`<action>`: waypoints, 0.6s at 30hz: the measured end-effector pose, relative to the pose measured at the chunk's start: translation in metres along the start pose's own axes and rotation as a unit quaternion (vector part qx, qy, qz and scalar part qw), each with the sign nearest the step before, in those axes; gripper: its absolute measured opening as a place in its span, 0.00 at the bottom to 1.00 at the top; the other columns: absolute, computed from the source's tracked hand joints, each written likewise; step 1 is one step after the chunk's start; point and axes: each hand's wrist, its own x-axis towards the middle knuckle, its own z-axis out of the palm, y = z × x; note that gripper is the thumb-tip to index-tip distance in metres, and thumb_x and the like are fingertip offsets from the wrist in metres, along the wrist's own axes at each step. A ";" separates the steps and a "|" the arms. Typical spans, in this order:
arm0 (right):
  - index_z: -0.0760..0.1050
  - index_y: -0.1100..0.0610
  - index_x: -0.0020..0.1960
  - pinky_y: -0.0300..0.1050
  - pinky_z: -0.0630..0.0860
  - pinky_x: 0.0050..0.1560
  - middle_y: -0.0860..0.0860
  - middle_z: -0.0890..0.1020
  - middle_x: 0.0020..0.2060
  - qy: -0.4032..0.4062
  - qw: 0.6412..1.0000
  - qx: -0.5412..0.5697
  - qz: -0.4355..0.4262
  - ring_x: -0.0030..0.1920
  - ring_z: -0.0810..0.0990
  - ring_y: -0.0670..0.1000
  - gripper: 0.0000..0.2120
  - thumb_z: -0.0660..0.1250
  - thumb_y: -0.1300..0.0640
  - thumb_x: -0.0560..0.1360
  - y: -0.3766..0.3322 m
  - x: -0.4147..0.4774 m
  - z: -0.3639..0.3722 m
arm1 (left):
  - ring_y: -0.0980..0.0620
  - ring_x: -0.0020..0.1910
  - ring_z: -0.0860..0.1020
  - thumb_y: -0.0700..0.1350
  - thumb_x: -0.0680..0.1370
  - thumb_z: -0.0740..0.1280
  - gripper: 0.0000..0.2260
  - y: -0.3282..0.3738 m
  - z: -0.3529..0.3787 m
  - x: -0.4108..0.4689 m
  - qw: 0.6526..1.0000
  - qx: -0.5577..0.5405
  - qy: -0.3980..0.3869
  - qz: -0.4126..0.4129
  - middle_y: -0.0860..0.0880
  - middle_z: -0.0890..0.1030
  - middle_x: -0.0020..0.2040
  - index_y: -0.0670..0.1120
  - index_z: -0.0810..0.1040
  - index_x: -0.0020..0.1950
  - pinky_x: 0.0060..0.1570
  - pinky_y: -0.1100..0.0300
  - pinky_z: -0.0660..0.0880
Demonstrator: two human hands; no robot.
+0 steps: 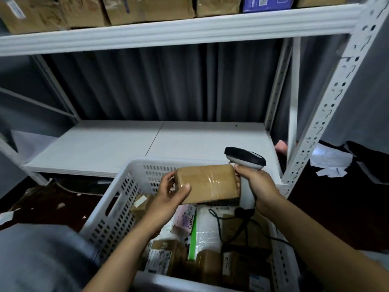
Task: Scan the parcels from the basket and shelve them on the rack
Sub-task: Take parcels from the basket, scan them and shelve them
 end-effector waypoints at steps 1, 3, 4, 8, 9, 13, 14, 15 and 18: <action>0.81 0.61 0.43 0.43 0.78 0.36 0.56 0.83 0.33 0.003 1.000 0.003 0.011 0.31 0.81 0.52 0.07 0.70 0.58 0.75 0.000 -0.001 0.002 | 0.63 0.52 0.74 0.53 0.76 0.67 0.23 -0.001 0.001 0.000 1.000 -0.004 -0.004 0.002 0.57 0.73 0.61 0.58 0.62 0.69 0.48 0.70 0.74; 0.77 0.60 0.36 0.39 0.74 0.27 0.53 0.79 0.26 0.017 0.999 0.006 0.031 0.24 0.76 0.49 0.11 0.69 0.58 0.76 0.002 0.000 0.002 | 0.67 0.51 0.71 0.47 0.77 0.68 0.23 -0.004 0.001 0.002 1.000 -0.011 -0.016 0.000 0.61 0.72 0.56 0.58 0.62 0.68 0.39 0.74 0.74; 0.76 0.60 0.34 0.39 0.72 0.25 0.53 0.78 0.24 0.018 0.999 0.001 0.039 0.23 0.75 0.49 0.12 0.69 0.58 0.76 0.003 0.001 0.002 | 0.68 0.51 0.71 0.46 0.77 0.68 0.22 -0.006 0.002 0.002 1.000 -0.014 -0.020 -0.001 0.62 0.72 0.55 0.59 0.63 0.67 0.40 0.73 0.75; 0.77 0.62 0.38 0.39 0.72 0.28 0.59 0.78 0.32 0.008 0.999 -0.018 0.036 0.29 0.75 0.53 0.10 0.70 0.59 0.75 0.014 0.000 0.005 | 0.65 0.55 0.73 0.56 0.72 0.68 0.20 -0.006 0.006 0.001 0.999 -0.030 0.030 0.008 0.66 0.73 0.55 0.60 0.69 0.63 0.51 0.66 0.74; 0.79 0.65 0.41 0.40 0.74 0.32 0.62 0.81 0.35 0.015 0.999 -0.009 0.033 0.33 0.77 0.54 0.08 0.70 0.60 0.75 0.016 -0.002 0.008 | 0.62 0.57 0.74 0.57 0.72 0.68 0.20 -0.008 0.006 0.003 0.998 -0.038 0.055 0.007 0.65 0.74 0.57 0.59 0.70 0.63 0.55 0.62 0.74; 0.81 0.66 0.51 0.35 0.76 0.33 0.58 0.85 0.38 0.005 1.000 -0.010 0.019 0.34 0.84 0.49 0.08 0.71 0.63 0.74 0.022 -0.006 0.015 | 0.55 0.60 0.76 0.59 0.72 0.70 0.27 -0.020 0.003 0.008 0.993 -0.020 0.111 -0.035 0.58 0.76 0.63 0.59 0.70 0.69 0.63 0.49 0.73; 0.81 0.64 0.51 0.33 0.75 0.29 0.53 0.85 0.36 -0.001 1.000 -0.018 0.012 0.32 0.84 0.46 0.07 0.71 0.63 0.74 0.024 -0.004 0.016 | 0.54 0.60 0.77 0.63 0.67 0.70 0.30 -0.024 0.002 0.010 0.992 -0.015 0.113 -0.045 0.57 0.78 0.62 0.60 0.71 0.69 0.62 0.48 0.74; 0.81 0.62 0.51 0.33 0.75 0.27 0.50 0.85 0.36 -0.003 1.000 -0.019 0.010 0.31 0.84 0.45 0.07 0.72 0.63 0.74 0.023 -0.005 0.017 | 0.54 0.59 0.78 0.65 0.63 0.69 0.33 -0.028 0.002 0.011 0.992 -0.017 0.111 -0.052 0.57 0.80 0.60 0.61 0.72 0.68 0.62 0.47 0.74; 0.81 0.62 0.52 0.35 0.76 0.30 0.51 0.86 0.38 -0.012 0.999 -0.036 0.006 0.34 0.85 0.47 0.09 0.73 0.60 0.73 0.024 -0.003 0.020 | 0.53 0.57 0.80 0.63 0.60 0.69 0.36 -0.033 -0.001 0.014 0.993 -0.052 0.075 -0.072 0.57 0.83 0.56 0.59 0.72 0.69 0.62 0.48 0.75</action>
